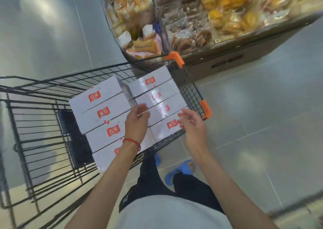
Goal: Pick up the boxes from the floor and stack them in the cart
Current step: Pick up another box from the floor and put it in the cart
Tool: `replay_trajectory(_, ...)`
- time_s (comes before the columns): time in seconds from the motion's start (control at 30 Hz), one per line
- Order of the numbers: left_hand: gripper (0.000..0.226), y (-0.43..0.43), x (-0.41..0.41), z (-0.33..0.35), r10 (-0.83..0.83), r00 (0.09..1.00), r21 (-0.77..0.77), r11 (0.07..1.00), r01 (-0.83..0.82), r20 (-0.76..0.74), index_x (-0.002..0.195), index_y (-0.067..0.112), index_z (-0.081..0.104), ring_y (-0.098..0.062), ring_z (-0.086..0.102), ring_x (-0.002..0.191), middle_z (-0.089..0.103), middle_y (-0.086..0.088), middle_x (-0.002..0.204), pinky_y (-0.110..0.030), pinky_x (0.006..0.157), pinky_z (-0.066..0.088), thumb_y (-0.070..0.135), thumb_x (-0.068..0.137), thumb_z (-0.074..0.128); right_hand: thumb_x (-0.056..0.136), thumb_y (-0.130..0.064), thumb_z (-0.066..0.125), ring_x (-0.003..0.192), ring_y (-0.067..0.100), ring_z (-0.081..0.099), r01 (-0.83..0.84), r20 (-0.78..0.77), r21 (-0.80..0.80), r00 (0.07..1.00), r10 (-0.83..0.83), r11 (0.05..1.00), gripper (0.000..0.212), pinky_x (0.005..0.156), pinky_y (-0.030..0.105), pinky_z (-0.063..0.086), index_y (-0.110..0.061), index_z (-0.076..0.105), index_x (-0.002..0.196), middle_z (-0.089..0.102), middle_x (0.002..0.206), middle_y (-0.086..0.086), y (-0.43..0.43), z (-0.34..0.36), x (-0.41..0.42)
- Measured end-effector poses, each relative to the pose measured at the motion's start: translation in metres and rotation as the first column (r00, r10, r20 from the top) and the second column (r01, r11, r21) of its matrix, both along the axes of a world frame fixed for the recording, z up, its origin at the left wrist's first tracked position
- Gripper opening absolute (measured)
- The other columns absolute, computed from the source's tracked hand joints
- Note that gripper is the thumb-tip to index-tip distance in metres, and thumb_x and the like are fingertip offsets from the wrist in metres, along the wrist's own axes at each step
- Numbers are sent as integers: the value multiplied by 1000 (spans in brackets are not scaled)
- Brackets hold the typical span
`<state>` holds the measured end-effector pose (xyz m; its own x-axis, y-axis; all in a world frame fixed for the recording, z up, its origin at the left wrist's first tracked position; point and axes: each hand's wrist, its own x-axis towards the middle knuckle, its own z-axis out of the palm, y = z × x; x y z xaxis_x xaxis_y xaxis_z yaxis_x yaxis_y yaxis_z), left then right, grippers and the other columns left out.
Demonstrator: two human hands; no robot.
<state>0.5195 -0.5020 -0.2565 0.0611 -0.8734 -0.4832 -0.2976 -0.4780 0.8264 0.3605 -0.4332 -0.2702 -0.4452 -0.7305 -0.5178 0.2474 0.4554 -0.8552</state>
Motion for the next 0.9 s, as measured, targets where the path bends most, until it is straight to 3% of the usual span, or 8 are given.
replay_trajectory(0.1,28,18,-63,19,-86,994,-32,996,84,-67,124,15,62,-8,61,105,65,0,122,-17,88,48,8,97,57,96,-8,66,102,23,70,96,10,-46,995,-95,994,19,92,34,56,-22,72,107,75,105,-11,35,8,-48)
replay_trajectory(0.27,25,58,-167,24,-324,942,-66,945,319,-89,108,26,64,-1,61,92,69,5,113,-19,78,47,5,94,59,98,-5,63,86,12,67,291,64,-59,956,-287,955,20,76,20,52,-23,70,101,74,101,4,88,22,-125)
replay_trajectory(0.37,25,79,-226,22,-440,893,-68,898,435,-96,115,16,66,-3,63,95,69,-2,114,-24,93,48,2,94,60,98,-5,63,86,13,66,385,81,-58,921,-380,921,20,78,22,52,-23,70,101,73,102,6,118,27,-172)
replay_trajectory(0.43,26,88,-265,22,-520,849,-73,854,514,-98,114,18,64,-2,62,96,69,0,111,-25,96,46,2,94,60,98,-4,62,86,13,66,447,75,-50,893,-443,893,20,80,23,52,-22,70,101,72,101,5,137,29,-204)
replay_trajectory(0.6,26,96,-370,20,-665,738,-85,747,659,-115,108,25,62,-1,61,90,67,8,106,-15,72,45,3,95,58,99,-7,62,84,12,66,601,75,-30,798,-598,799,19,78,23,53,-23,70,100,72,109,8,169,31,-291)
replay_trajectory(0.73,27,95,-459,18,-748,653,-105,663,741,-115,107,25,62,0,60,89,67,7,106,-19,74,42,1,94,58,99,-4,60,83,13,66,713,72,-37,701,-710,700,21,77,25,53,-23,69,98,70,106,8,178,34,-371)
replay_trajectory(0.9,26,88,-585,16,-821,549,-80,565,821,-159,114,16,60,-1,60,89,66,3,105,-10,71,43,-1,95,57,99,-6,61,86,14,66,797,45,-42,604,-796,603,16,82,27,53,-11,69,110,70,106,8,179,42,-477)
